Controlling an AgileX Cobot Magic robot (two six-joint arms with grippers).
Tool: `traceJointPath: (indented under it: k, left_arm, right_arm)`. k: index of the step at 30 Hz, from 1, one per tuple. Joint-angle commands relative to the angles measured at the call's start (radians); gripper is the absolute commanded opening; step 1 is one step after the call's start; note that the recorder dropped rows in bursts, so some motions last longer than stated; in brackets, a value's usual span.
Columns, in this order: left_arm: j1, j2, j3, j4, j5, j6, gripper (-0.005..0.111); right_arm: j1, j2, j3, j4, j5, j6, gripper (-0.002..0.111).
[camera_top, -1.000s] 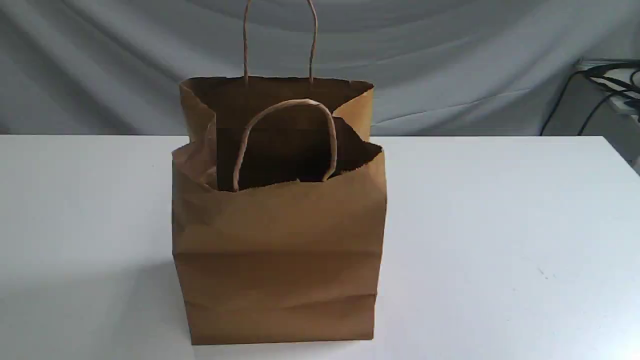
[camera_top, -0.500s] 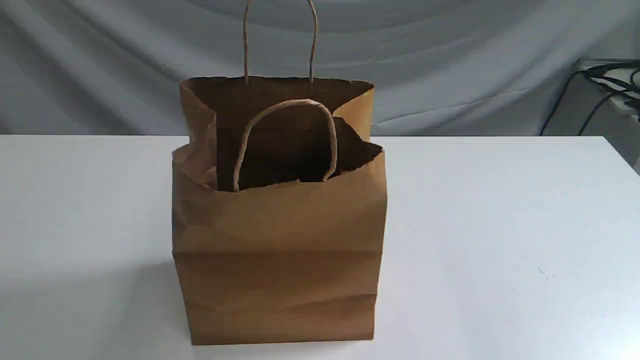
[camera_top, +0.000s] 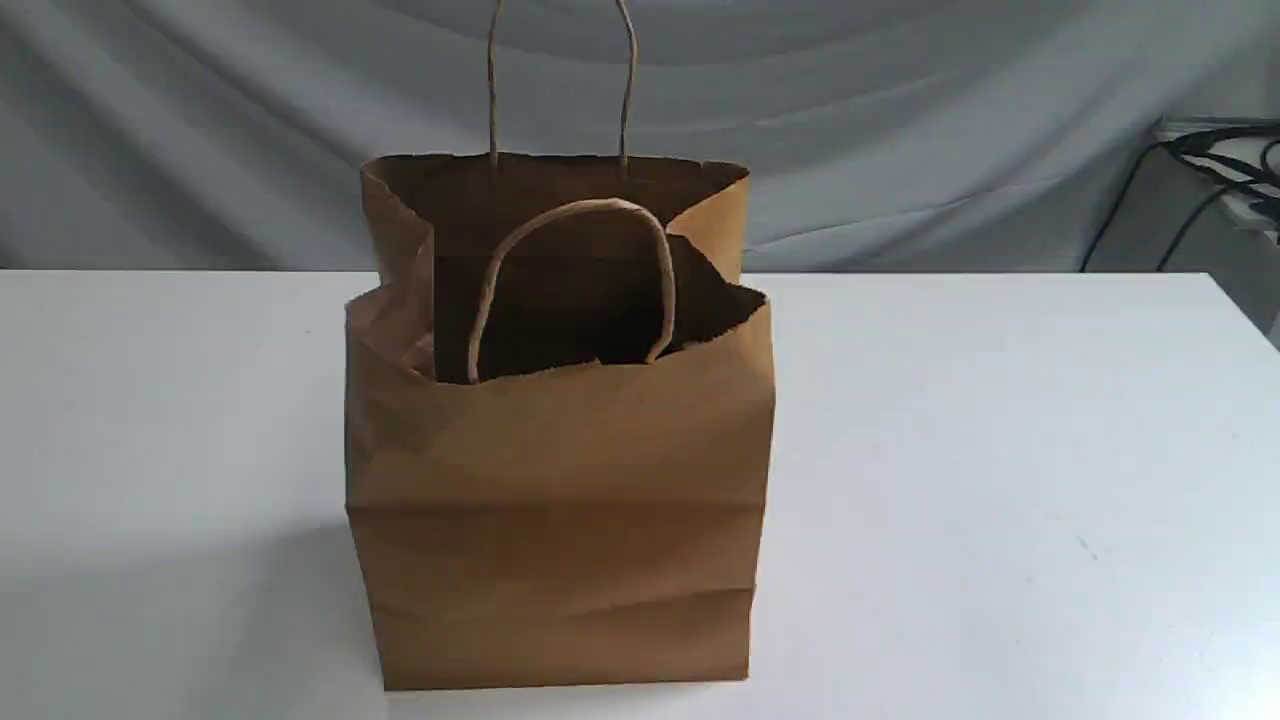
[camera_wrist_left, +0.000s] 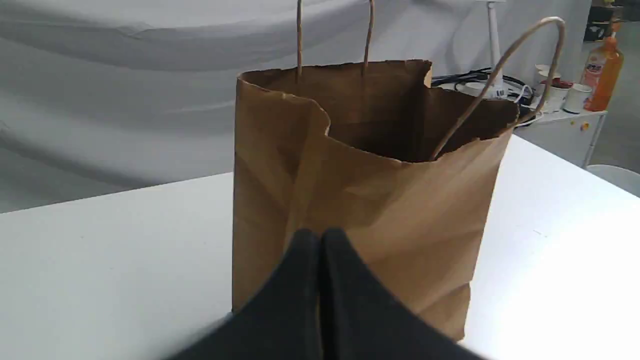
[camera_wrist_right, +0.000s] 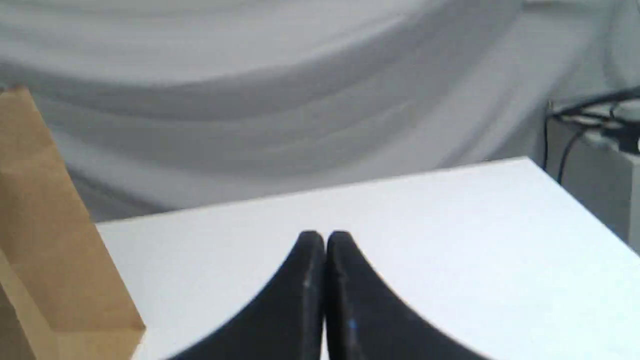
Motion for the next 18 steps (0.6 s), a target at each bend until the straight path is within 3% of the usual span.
traceJointPath:
  k: [1, 18]
  left_arm:
    - [-0.001, -0.004, 0.007, -0.009, -0.005, 0.005, 0.0]
    - [-0.001, -0.004, 0.007, -0.009, -0.005, 0.005, 0.0]
  right_arm:
    - [-0.006, -0.006, 0.004, -0.015, 0.027, -0.031, 0.0]
    - [-0.006, -0.006, 0.004, 0.062, 0.027, -0.031, 0.0]
